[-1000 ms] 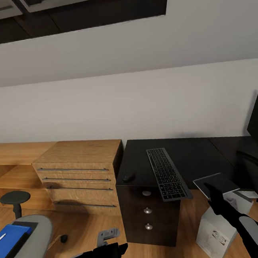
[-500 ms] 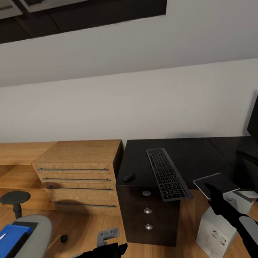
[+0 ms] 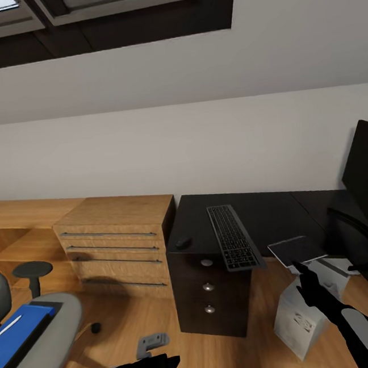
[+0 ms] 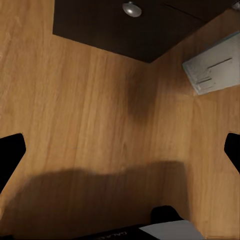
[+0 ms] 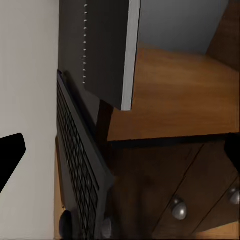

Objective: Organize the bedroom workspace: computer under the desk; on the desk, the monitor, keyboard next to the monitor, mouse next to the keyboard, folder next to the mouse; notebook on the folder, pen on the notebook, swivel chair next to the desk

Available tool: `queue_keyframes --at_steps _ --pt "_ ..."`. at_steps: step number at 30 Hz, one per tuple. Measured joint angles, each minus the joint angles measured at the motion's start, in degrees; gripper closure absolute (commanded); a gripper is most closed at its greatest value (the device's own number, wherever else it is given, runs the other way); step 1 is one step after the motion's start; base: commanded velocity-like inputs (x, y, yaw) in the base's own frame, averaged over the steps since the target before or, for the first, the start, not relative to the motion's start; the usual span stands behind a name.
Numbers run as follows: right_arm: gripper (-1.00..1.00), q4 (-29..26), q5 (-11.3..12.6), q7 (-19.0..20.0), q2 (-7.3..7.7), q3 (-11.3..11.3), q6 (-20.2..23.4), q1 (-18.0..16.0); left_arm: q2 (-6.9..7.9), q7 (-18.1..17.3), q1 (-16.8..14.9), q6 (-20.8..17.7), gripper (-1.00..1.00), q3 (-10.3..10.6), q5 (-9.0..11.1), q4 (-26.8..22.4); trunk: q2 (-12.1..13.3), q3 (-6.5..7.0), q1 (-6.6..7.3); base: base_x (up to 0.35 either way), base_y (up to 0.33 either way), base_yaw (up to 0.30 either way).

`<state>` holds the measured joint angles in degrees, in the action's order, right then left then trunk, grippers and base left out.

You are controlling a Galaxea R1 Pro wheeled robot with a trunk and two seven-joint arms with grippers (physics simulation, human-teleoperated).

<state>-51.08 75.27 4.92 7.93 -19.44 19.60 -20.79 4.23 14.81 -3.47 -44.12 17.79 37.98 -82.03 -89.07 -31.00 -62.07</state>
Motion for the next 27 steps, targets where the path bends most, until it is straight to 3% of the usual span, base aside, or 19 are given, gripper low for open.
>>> queue_keyframes --at_steps 12,17,20,26,27 --pt "-1.0 0.0 0.0 0.1 -0.06 0.3 0.0 0.0 0.11 0.1 0.0 0.3 -1.0 -0.7 -0.2 0.1 0.0 0.0 0.01 -0.312 -0.041 0.0" --pt "-1.0 0.0 -0.2 0.1 -0.33 1.1 -0.1 0.0 0.17 0.1 0.0 2.9 -1.0 -1.4 -0.5 0.6 0.0 0.0 0.03 -0.097 -0.014 0.0" --pt "-1.0 0.1 -0.4 0.1 -0.76 2.7 -0.5 0.0 0.22 0.0 0.0 7.4 -1.0 -2.2 -1.7 1.1 0.0 0.0 0.03 -0.02 -0.003 0.0" --pt "-1.0 0.3 -1.0 0.3 -1.61 4.4 -0.7 0.0 0.3 1.1 0.0 9.5 -1.0 -3.4 -3.3 1.4 1.6 0.71 0.91 -0.006 -0.001 0.0" --pt "-1.0 3.7 -3.3 0.4 -1.87 4.9 -0.7 0.1 0.29 1.9 0.0 9.9 -1.0 -3.9 -3.6 2.2 2.0 0.89 1.12 0.0 0.0 0.0"
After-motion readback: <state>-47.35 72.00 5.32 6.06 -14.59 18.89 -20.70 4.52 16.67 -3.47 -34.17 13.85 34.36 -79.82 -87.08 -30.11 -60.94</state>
